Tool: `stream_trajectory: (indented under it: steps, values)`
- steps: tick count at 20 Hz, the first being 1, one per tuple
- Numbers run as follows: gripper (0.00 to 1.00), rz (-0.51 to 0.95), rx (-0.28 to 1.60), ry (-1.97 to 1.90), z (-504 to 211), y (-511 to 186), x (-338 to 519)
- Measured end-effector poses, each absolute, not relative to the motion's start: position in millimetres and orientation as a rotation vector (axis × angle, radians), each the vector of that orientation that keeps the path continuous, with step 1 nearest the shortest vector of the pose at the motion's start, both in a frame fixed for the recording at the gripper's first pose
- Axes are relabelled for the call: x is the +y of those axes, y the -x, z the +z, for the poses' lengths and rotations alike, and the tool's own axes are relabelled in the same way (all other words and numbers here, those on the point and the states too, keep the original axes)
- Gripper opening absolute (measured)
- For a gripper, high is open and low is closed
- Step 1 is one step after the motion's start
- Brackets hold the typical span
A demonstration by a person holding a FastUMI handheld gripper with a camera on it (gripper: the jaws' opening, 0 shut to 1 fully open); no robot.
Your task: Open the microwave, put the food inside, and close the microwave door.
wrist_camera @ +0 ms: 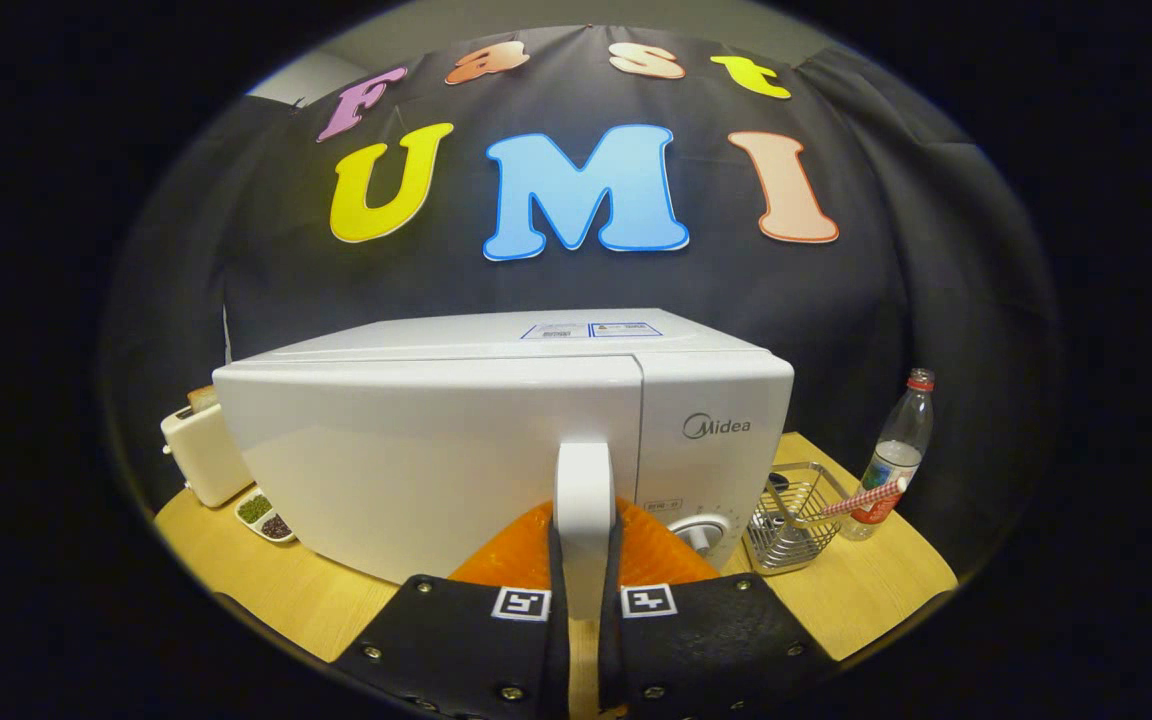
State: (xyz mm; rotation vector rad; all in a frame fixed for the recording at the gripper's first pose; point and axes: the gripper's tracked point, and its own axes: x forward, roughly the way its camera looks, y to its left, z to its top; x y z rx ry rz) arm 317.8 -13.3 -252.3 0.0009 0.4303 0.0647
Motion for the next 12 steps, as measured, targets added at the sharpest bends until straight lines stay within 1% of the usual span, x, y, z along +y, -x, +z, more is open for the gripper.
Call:
stream_trajectory:
  steps: [1, 2, 6, 10, 12]
  values:
    - [0.1, 0.075, 0.437, 0.01, -250, -316, -11]
    - [0.05, 0.082, 0.446, 0.048, -254, -315, -12]
    - [0.05, 0.065, 0.427, 0.087, -246, -281, -9]
    - [0.05, 0.028, 0.462, 0.057, -245, -249, 0]
    - [0.07, 0.037, 0.477, 0.038, -242, -230, 8]
